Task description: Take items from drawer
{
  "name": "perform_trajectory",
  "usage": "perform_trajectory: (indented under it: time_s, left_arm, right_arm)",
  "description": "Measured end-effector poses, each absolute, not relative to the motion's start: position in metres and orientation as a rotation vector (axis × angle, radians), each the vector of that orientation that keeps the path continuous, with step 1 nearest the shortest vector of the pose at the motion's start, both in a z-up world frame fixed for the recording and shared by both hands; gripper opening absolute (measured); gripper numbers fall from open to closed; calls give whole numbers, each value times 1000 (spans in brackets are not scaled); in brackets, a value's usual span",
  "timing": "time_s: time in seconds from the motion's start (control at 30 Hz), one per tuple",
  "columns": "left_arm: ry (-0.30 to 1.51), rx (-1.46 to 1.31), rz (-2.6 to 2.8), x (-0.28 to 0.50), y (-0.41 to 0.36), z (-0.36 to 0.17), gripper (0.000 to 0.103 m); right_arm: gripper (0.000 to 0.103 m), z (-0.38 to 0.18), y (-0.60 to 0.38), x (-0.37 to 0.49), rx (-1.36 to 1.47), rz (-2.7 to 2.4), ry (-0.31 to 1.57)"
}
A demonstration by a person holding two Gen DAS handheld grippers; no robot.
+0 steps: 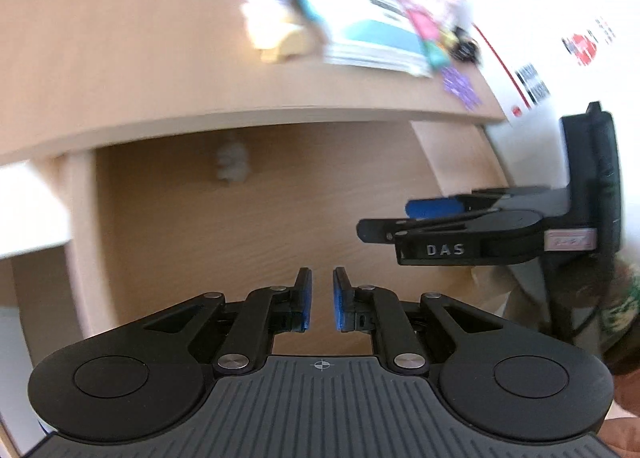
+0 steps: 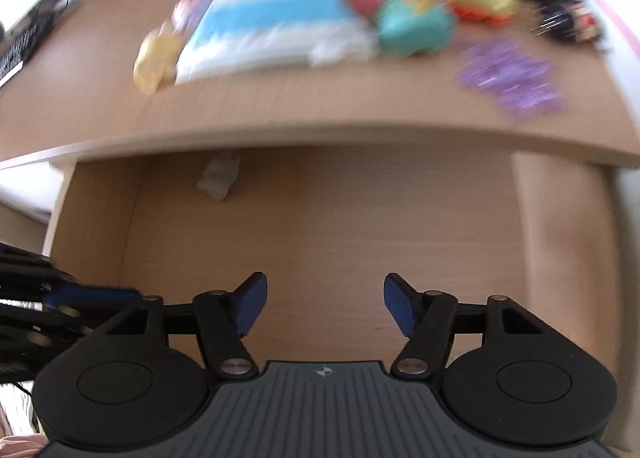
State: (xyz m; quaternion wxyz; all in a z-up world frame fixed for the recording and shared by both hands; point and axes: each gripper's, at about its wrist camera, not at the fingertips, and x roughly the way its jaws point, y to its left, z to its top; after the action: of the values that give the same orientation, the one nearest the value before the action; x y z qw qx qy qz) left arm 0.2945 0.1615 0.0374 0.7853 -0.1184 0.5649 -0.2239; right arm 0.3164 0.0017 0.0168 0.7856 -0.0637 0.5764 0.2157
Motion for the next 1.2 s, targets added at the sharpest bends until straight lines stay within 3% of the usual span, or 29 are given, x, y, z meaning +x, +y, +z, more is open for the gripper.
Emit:
perform_trajectory:
  time_s: [0.33,0.7,0.8,0.9,1.2]
  left_arm:
    - [1111,-372,-359,264,197,62,12]
    - [1134,-438,-186,240,247,65,12]
    - [1140,-433,-183,239,249,64,12]
    - [1143,-420,-199,242,248,65,12]
    - [1148,-233,-444,283,190,68,12]
  right_arm:
    - [65,13,77,324,-138,559,1082]
    - [63,-21,145,319,-232,610,999]
    - [52,-33,152,327,-226,592,1026]
    - [28,-33,155,329,-245,589,1035]
    - [28,43,78,297,-157,564,1003]
